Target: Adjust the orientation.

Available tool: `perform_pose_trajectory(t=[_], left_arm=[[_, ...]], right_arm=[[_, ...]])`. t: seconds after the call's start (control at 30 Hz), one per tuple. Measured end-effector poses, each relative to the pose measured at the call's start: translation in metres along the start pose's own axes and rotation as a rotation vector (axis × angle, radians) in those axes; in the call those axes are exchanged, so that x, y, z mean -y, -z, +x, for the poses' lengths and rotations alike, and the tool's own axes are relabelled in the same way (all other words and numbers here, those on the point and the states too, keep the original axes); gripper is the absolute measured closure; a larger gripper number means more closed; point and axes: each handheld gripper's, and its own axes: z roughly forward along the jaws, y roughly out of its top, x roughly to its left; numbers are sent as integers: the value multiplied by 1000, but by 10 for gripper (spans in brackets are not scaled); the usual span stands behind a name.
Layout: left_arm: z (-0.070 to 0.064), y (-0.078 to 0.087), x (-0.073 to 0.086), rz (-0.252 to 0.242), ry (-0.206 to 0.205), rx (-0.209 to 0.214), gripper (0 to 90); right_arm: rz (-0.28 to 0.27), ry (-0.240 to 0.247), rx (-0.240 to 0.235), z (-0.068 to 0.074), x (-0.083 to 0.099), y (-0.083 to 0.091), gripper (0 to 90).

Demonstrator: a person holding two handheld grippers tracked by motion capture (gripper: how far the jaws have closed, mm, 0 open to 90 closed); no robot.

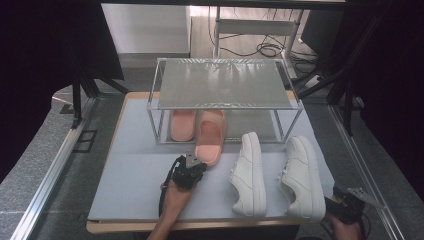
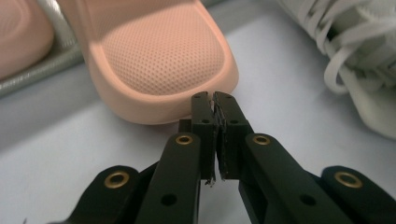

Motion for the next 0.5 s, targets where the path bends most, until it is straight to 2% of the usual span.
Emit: perform_pose_trajectory(t=[0.23, 0.33, 0.5], left_arm=[[-1, -5, -10, -25, 5, -8, 852], [-7, -8, -12, -19, -20, -17, 839], [-6, -14, -17, -15, -25, -28, 852]], right_arm=[[0, 1, 0, 0, 0, 0, 126], [0, 0, 0, 0, 0, 0, 126], [0, 1, 0, 0, 0, 0, 126]])
